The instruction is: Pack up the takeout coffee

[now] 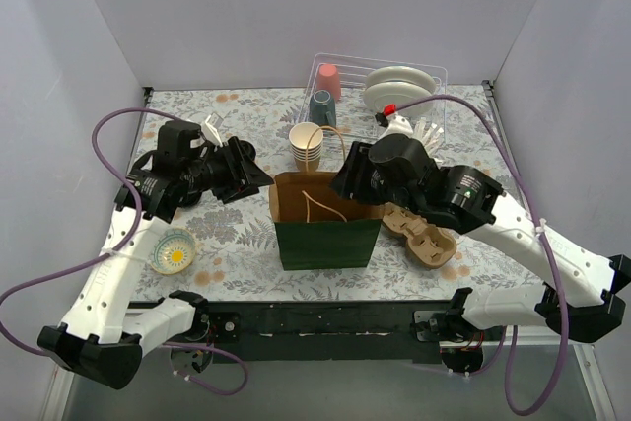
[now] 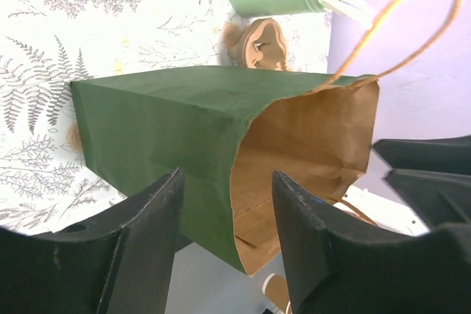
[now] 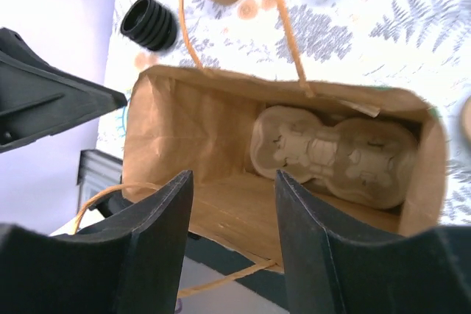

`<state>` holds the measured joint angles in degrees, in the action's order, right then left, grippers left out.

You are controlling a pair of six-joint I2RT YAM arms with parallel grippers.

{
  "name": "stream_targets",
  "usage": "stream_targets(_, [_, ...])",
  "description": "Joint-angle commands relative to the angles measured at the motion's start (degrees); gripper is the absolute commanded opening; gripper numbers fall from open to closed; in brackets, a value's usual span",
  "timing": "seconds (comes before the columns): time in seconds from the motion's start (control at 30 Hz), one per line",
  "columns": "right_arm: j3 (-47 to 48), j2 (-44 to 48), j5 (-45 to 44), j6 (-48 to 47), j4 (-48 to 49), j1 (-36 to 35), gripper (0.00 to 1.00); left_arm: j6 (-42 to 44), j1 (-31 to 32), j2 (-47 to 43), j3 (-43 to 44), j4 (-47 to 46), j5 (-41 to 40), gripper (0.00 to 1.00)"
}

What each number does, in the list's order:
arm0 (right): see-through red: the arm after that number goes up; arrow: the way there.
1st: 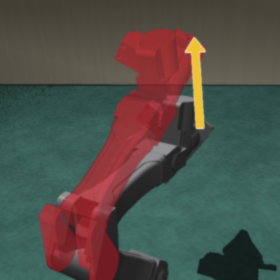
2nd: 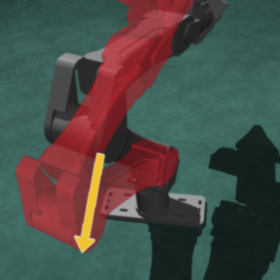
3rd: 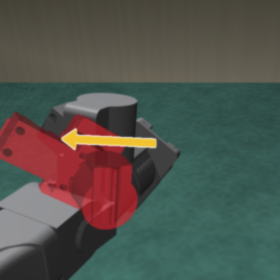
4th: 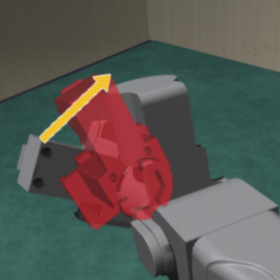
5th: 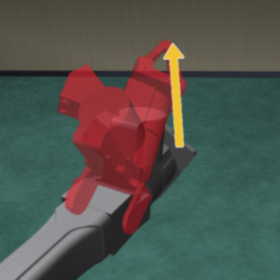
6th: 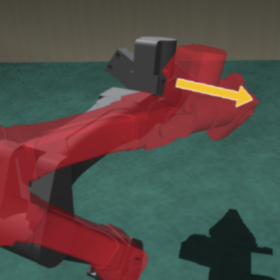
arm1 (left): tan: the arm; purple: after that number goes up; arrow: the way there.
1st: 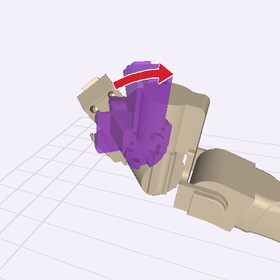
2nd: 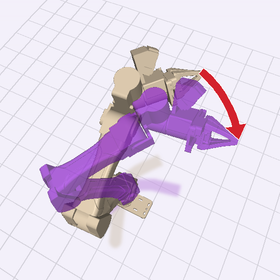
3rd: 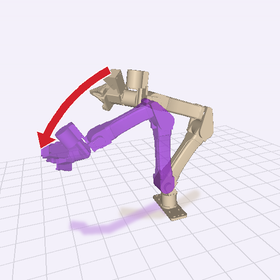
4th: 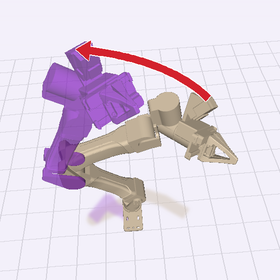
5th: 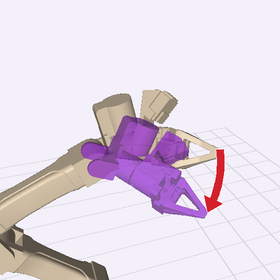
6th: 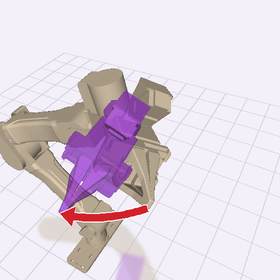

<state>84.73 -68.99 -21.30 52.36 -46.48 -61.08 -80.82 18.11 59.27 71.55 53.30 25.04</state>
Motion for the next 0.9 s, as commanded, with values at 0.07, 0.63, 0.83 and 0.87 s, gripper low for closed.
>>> stream_targets(0.07, [12.36,-4.39,-11.37,-8.39,-8.08,1.31,0.56,3.56,-0.18,1.99,2.37,2.69,-0.43,0.52])
stream_targets(0.63, [4.05,-4.05,-5.6,-12.45,-15.14,10.19,0.51,1.01,2.28,5.51,-1.24,-3.2,1.77,0.26])
stream_targets(0.83, [4.12,-4.92,-5.51,-13.42,-13.46,10.45,0.13,0.75,3.07,7.0,3.23,-0.76,-0.42,0.0])
stream_targets(0.87, [5.43,-5.45,-5.16,-13.34,-13.64,10.45,0.06,0.92,3.07,8.31,5.42,0.83,-1.73,0.0])
